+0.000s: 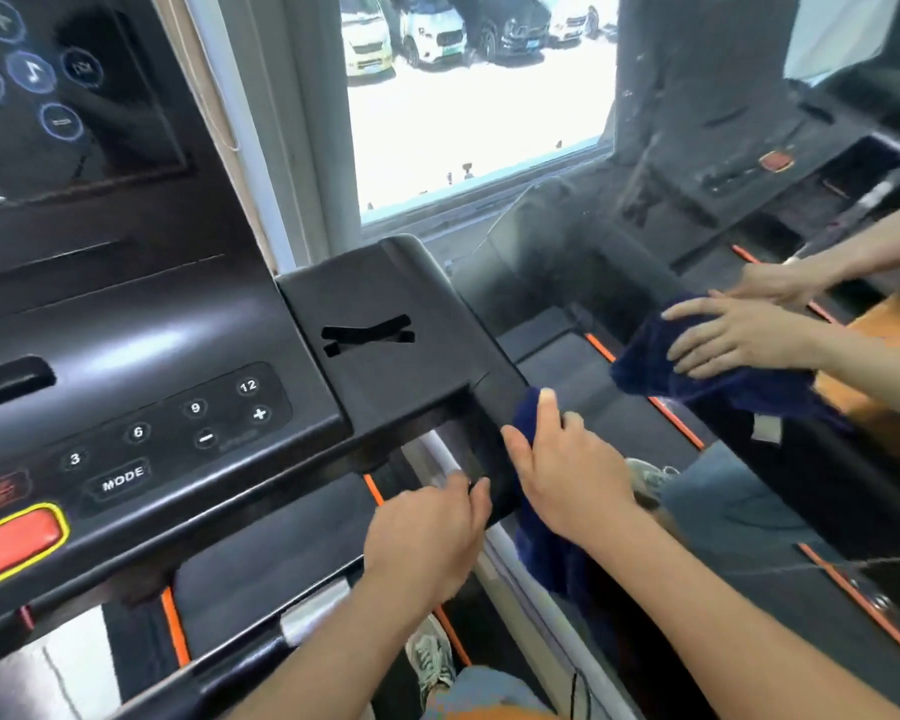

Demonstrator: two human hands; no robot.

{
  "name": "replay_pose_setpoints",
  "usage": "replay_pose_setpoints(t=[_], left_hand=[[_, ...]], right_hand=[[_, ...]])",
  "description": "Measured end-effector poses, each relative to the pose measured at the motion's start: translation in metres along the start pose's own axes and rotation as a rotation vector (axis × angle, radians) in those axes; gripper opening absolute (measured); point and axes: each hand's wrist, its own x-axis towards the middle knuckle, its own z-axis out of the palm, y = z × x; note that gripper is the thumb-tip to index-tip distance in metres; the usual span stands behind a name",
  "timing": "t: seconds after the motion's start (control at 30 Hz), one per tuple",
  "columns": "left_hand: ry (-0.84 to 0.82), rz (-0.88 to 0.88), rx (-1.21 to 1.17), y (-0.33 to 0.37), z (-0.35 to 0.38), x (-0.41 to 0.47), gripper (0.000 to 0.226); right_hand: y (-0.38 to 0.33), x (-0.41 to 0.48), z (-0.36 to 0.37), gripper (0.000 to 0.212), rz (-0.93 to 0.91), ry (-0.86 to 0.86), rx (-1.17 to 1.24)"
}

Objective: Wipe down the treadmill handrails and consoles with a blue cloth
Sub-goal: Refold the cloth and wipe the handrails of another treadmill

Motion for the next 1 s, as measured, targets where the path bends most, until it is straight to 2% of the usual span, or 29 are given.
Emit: replay_pose_setpoints(t=[0.1, 0.23, 0.3, 0.37, 0.4, 0.47, 0.53, 0.7, 0.77, 0.8, 0.87, 0.93, 1.0], left_hand=[[0.012, 0.095, 0.028, -0.002, 0.001, -0.002, 0.026], [-0.048, 0.033, -0.064, -0.006, 0.005, -0.004, 0.033], [-0.028, 0.044, -0.144, -0.011, 0.006, -0.009, 0.032], [0.028, 0.053, -0.330, -0.019, 0.006, -0.015, 0.030], [0.081, 0.061, -0.434, -0.023, 0.006, -0.018, 0.034], [0.230, 0.072, -0.521, -0.029, 0.004, -0.024, 0.034], [0.291, 0.069, -0.479, -0.034, 0.002, -0.030, 0.034], [0.197, 0.013, -0.510, -0.040, 0.004, -0.038, 0.044], [0.167, 0.017, -0.509, -0.039, 0.004, -0.040, 0.052], [0.159, 0.020, -0.523, -0.038, 0.001, -0.040, 0.057], [0.152, 0.033, -0.612, -0.035, -0.006, -0.040, 0.063], [0.152, 0.085, -0.694, -0.026, -0.017, -0.034, 0.058], [0.136, 0.218, -0.728, -0.012, -0.023, -0.021, 0.049]], right_hand=[[-0.033, 0.036, 0.002, 0.070, 0.004, 0.126, 0.059], [-0.025, 0.017, 0.008, 0.065, -0.002, 0.094, 0.081], [-0.010, -0.014, 0.019, 0.058, -0.077, 0.240, 0.092], [-0.008, -0.043, 0.035, 0.046, -0.196, 0.405, 0.140], [-0.016, -0.054, 0.043, 0.039, -0.253, 0.432, 0.166], [-0.043, -0.070, 0.047, 0.037, -0.275, 0.385, 0.281], [-0.065, -0.068, 0.045, 0.037, -0.223, 0.321, 0.372], [-0.076, -0.031, 0.028, 0.030, -0.300, 0.286, 0.180], [-0.079, -0.021, 0.014, 0.029, -0.275, 0.157, 0.162], [-0.080, -0.017, 0.008, 0.028, -0.204, 0.093, 0.254], [-0.077, -0.016, 0.004, 0.022, -0.058, 0.040, 0.665], [-0.072, -0.022, 0.004, 0.027, 0.042, 0.135, 1.131], [-0.063, -0.029, 0.003, 0.036, 0.159, 0.249, 1.445]])
